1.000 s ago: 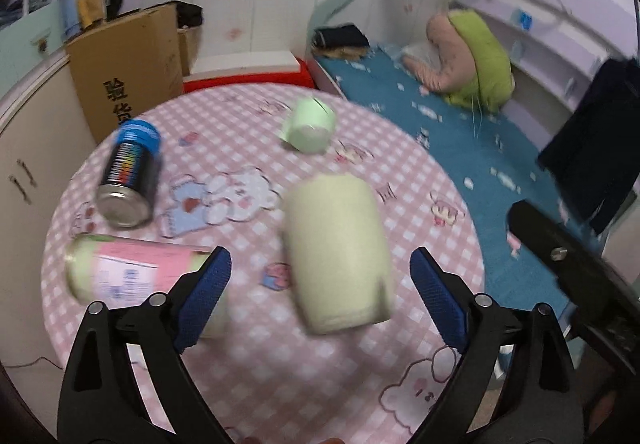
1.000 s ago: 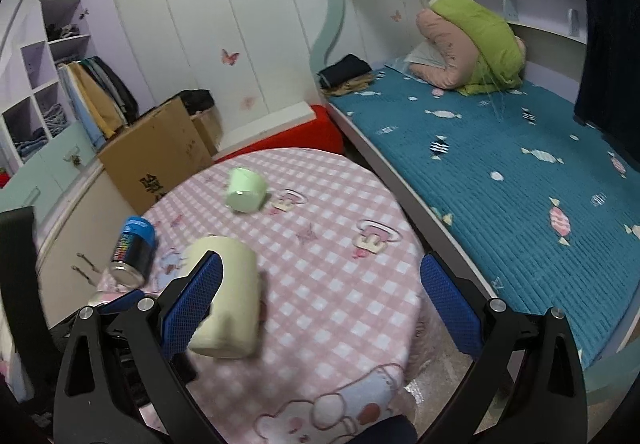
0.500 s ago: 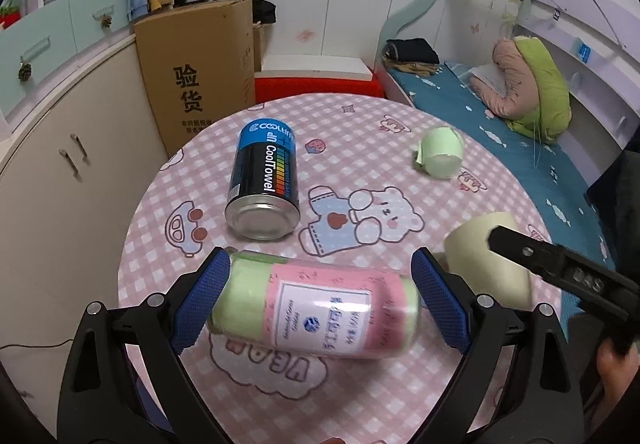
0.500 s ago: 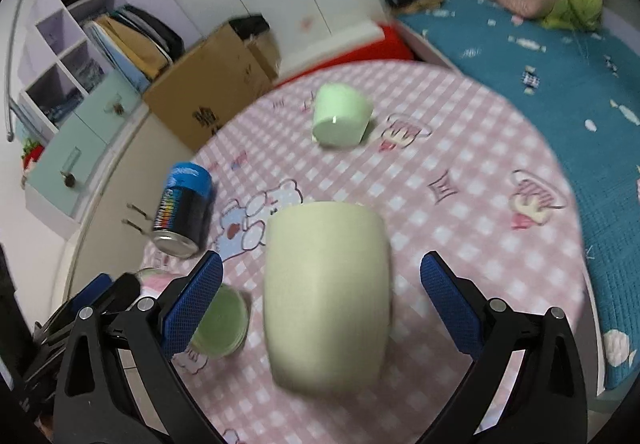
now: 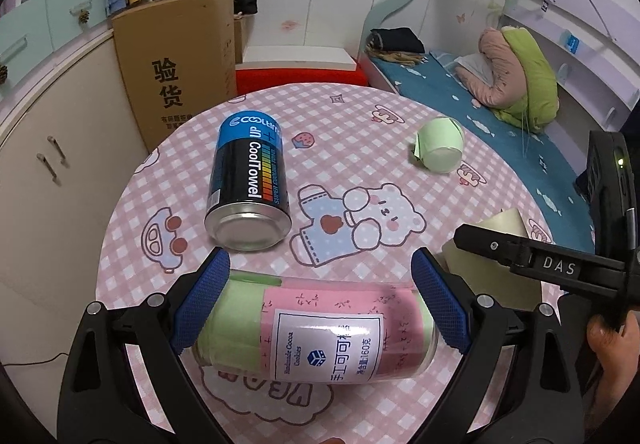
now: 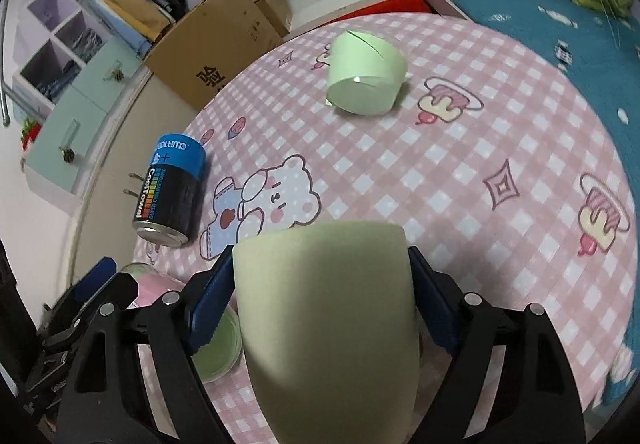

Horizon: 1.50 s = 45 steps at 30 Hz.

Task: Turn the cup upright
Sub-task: 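Lift the pale green cup with the right tool and rotate it upright, then lower the upright cup onto the table and open the right tool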

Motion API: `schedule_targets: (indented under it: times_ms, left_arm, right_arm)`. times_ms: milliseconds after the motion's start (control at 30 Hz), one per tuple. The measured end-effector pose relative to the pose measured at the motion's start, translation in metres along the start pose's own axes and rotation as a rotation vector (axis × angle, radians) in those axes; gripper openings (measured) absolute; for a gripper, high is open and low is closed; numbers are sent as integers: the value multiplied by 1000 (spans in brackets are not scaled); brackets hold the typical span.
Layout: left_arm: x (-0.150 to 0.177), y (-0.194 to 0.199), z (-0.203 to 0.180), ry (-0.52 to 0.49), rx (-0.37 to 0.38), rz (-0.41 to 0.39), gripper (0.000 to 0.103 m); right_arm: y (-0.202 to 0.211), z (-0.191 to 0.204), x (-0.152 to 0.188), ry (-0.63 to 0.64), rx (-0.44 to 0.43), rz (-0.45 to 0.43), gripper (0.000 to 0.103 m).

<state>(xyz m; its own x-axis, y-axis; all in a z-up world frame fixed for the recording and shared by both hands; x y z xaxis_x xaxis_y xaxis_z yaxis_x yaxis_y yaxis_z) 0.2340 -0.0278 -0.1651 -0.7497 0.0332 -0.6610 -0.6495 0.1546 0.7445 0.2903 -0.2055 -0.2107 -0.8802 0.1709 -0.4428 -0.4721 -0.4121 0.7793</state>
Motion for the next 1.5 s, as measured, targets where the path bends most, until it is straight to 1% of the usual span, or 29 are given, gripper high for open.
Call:
schedule_targets:
  times_ms: [100,300,400,533,800,933,1000,1033,1067,1200,1500]
  left_arm:
    - [0,0,0,3,9,-1,93]
    - [-1,3,3,11,4,-7,93]
    - [-2,7,5,18,-1,-14,92]
    - [-2,12,6,19,-9,-22,93]
    - [4,24,2,10,-14,-30,93]
    - [8,33,-1,3,-20,-38,93]
    - [11,38,-2,1,-26,-41,93]
    - [12,41,-2,1,-26,-43,93]
    - [13,43,-2,1,-28,-45,93]
    - [18,59,-5,-1,-32,-66,93]
    - [28,103,-25,-34,-23,-142,93]
  right_arm:
    - [0,9,-6,33,-1,-36,79]
    - [19,31,-16,134,52,-180,78]
    - [23,36,-13,158,66,-212,78]
    - [28,40,-1,185,85,-243,78]
    - [43,42,27,177,100,-281,79]
    - [48,44,36,169,85,-286,80]
    - [51,44,40,165,62,-287,81]
    - [52,45,42,162,56,-286,85]
    - [55,46,44,159,55,-292,86]
    - [69,48,53,157,47,-316,88]
    - [119,57,80,172,69,-395,89]
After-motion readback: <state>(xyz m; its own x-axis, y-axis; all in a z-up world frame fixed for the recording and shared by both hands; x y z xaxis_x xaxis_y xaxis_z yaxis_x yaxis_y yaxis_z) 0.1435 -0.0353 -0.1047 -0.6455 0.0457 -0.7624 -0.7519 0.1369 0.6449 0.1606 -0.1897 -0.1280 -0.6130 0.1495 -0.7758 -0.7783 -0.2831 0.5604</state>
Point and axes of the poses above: each gripper's, at about its wrist camera, not at the fingertips, and y roughly against the way its jaws point, z to its left, x to its underside, the point moved 1 cm from there along -y, roughly the way its jaws point, and after that the axes turned 2 degrees about -y, right-handed, at the moved point
